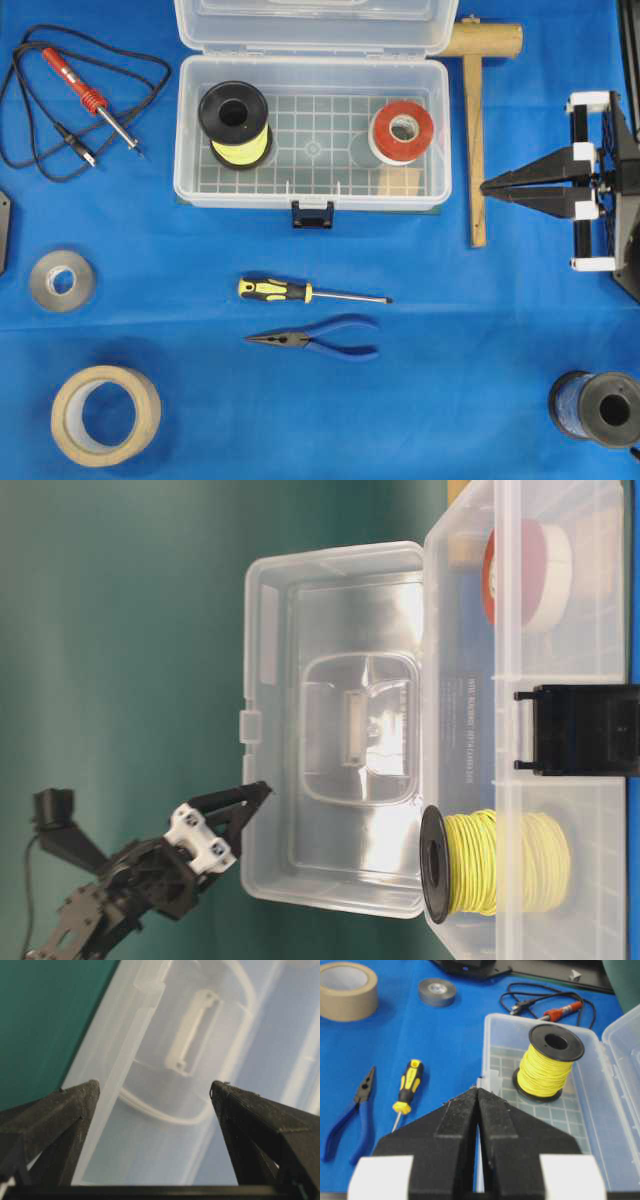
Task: Close the tool box with the left arm.
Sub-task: 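Push the clear lid forward and down with the left gripper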
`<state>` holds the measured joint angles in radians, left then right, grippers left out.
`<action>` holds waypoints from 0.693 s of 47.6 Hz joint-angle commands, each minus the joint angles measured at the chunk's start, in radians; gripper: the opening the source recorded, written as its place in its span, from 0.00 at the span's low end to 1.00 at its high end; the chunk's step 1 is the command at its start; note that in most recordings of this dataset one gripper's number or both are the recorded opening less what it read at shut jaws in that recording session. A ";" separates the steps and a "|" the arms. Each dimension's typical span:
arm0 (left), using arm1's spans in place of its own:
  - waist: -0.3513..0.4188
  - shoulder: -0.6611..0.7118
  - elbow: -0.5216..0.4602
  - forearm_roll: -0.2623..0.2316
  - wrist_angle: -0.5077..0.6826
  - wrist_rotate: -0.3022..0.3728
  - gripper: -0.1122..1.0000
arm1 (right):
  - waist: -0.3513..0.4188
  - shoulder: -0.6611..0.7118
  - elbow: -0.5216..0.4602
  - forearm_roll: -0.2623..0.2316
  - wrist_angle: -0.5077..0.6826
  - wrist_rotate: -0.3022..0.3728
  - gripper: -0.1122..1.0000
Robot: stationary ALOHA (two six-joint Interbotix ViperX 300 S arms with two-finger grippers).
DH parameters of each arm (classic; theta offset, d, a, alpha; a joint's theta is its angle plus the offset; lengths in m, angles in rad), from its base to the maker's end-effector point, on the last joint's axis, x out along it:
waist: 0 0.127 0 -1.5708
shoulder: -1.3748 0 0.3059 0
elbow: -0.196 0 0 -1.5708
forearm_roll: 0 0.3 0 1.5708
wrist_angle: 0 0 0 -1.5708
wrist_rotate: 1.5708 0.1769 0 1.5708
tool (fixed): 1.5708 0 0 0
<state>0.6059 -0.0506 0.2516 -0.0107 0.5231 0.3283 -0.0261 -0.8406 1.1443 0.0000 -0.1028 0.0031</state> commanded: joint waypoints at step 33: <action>-0.347 -0.221 0.176 -0.015 0.058 -0.170 0.91 | -0.002 0.005 -0.025 0.002 -0.005 0.002 0.11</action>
<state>0.2669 -0.2470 0.4142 -0.0291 0.5783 0.1687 -0.0261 -0.8391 1.1443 0.0000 -0.1028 0.0031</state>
